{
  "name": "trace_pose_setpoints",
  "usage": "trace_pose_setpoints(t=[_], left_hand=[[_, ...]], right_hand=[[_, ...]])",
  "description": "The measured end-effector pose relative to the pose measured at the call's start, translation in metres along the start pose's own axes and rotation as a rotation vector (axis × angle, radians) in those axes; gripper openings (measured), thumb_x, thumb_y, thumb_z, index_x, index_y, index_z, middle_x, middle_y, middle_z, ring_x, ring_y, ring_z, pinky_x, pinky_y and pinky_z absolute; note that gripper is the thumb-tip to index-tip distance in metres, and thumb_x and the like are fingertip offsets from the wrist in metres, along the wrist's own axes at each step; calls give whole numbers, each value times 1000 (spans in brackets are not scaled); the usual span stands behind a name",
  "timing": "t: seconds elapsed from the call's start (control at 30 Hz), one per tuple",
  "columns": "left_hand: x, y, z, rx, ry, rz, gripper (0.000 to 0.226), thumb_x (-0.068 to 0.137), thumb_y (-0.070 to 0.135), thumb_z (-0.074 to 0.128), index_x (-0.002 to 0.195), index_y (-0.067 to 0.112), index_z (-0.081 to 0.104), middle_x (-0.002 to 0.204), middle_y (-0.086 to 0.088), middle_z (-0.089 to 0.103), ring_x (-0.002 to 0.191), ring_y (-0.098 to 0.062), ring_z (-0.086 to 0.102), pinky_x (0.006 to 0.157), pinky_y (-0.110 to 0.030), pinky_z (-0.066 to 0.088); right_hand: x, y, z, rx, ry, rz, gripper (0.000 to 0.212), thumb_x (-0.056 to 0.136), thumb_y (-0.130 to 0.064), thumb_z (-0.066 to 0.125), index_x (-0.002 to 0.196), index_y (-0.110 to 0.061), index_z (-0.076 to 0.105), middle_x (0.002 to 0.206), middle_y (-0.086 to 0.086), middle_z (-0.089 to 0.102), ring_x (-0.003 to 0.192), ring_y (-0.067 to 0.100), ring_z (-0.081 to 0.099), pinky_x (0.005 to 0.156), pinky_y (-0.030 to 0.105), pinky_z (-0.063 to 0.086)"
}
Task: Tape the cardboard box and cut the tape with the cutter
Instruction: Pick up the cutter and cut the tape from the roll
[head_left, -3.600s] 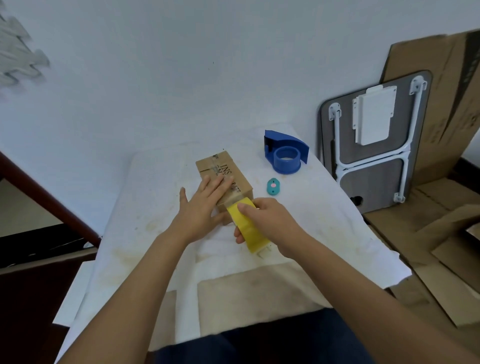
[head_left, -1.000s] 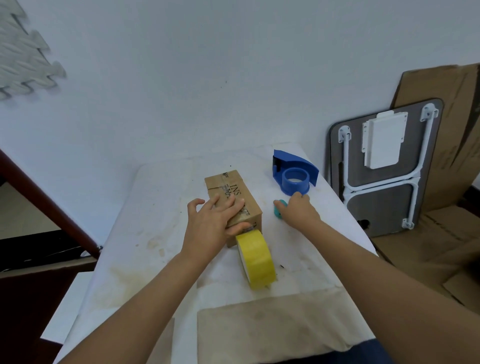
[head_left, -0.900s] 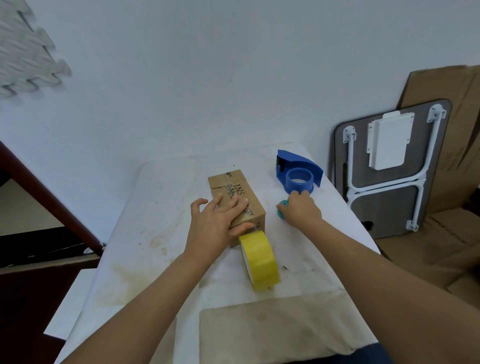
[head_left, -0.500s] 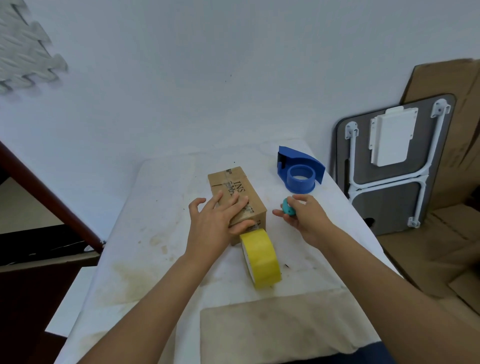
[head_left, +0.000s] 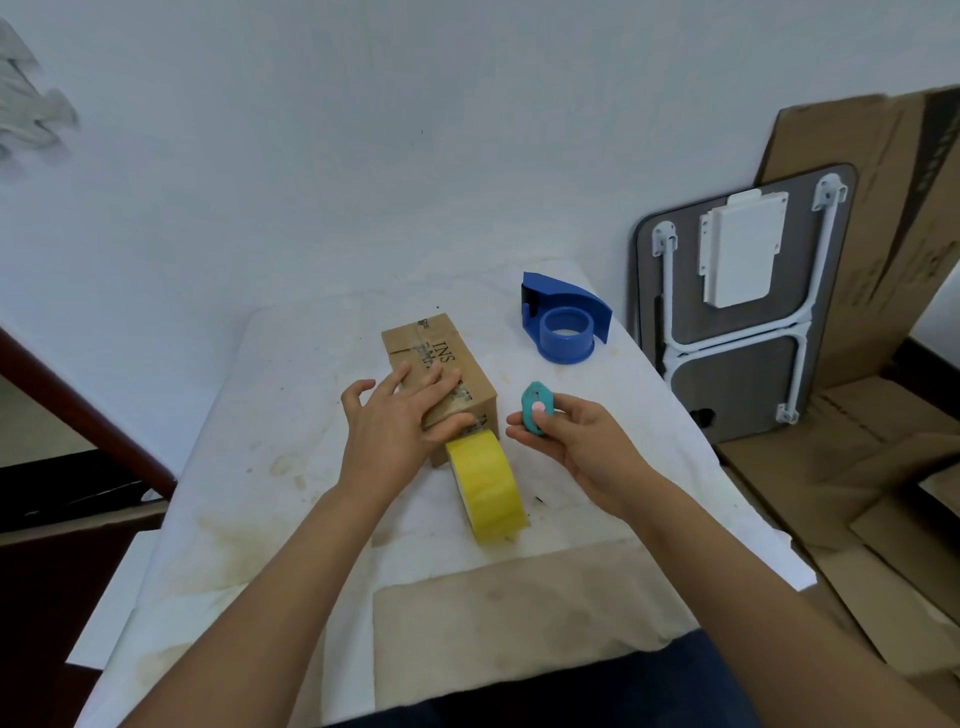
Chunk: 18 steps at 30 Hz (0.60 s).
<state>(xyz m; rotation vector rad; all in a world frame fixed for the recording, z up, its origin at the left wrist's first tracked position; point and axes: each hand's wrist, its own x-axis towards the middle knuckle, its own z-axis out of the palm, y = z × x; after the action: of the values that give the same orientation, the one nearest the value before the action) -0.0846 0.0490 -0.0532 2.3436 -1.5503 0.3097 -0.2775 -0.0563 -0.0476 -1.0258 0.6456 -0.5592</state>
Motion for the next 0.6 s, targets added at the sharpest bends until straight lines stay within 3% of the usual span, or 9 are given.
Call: trace_pose_setpoints(t=[0.2, 0.4, 0.6], left_hand=[[0, 0, 2, -41, -2, -7, 59, 85, 70, 45, 138, 44, 49, 146, 14, 49, 142, -19, 35, 105, -41, 11], [-1, 0, 2, -63, -9, -18, 70, 78, 77, 28, 137, 46, 48, 146, 15, 49, 142, -18, 34, 105, -39, 10], [-2, 0, 1, -64, -14, -19, 71, 78, 77, 27, 138, 46, 47, 147, 15, 48, 142, -18, 34, 105, -40, 10]], right_hand=[[-4, 9, 4, -169, 54, -78, 21, 100, -20, 47, 107, -6, 62, 88, 10, 70, 73, 12, 66, 71, 20, 57], [-10, 9, 13, -275, 120, -111, 31, 100, -31, 45, 109, -3, 54, 78, 4, 62, 64, 11, 51, 62, 27, 46], [-14, 8, 22, -312, 131, -108, 18, 100, -31, 45, 93, -17, 54, 75, 3, 52, 60, 9, 41, 55, 23, 38]])
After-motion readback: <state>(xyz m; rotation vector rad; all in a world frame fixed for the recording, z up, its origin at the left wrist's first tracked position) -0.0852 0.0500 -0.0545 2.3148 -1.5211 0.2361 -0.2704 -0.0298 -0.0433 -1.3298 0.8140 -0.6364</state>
